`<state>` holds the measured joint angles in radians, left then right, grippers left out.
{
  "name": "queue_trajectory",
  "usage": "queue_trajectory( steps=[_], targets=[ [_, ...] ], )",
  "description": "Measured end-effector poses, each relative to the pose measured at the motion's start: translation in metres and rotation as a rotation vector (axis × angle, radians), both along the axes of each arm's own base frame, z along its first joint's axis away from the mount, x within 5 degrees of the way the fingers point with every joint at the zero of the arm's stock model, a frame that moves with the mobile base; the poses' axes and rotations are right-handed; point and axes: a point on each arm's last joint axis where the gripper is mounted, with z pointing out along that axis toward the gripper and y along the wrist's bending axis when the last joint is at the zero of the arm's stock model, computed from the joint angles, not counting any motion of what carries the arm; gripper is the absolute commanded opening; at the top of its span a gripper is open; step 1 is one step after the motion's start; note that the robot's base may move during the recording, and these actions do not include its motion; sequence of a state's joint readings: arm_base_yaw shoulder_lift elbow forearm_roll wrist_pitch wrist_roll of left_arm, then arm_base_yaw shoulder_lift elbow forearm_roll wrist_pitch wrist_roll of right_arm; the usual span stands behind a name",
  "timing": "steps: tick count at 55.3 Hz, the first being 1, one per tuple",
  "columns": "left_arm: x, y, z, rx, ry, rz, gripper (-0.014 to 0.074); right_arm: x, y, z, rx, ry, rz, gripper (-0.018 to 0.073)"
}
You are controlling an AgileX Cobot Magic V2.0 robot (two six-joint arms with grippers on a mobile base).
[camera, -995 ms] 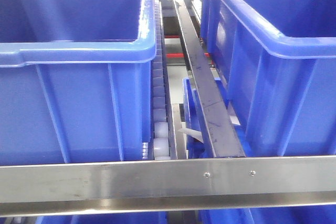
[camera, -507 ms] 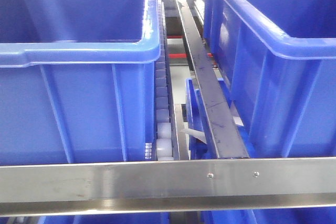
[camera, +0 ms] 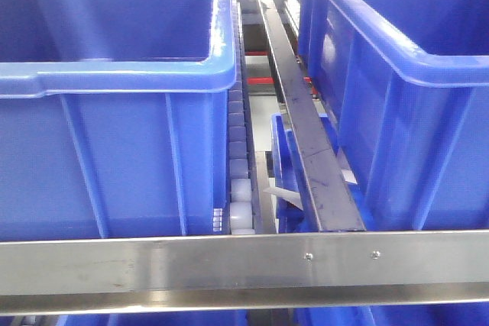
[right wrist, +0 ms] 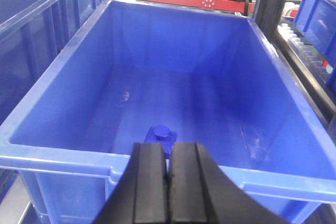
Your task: Pick and sort blue part to right shelf
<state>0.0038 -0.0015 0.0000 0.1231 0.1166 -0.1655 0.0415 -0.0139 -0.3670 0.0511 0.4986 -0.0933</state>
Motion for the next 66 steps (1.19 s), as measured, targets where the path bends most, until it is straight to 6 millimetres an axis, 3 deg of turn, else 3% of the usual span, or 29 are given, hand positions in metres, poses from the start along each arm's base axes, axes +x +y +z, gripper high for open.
queue_trajectory(
  steps=[53, 60, 66],
  targets=[
    [0.000, 0.000, 0.001, 0.000, -0.014, 0.010, 0.0124, 0.000, 0.000, 0.000, 0.002, -0.005, 0.001, 0.0088],
    [0.000, 0.000, 0.001, 0.000, -0.016, 0.010, 0.0124, 0.009, 0.000, -0.014, 0.011, -0.024, -0.003, 0.0088],
    [0.000, 0.000, 0.001, 0.000, -0.016, 0.010, 0.0124, 0.022, 0.001, -0.044, 0.053, -0.004, -0.004, 0.0088]
  ],
)
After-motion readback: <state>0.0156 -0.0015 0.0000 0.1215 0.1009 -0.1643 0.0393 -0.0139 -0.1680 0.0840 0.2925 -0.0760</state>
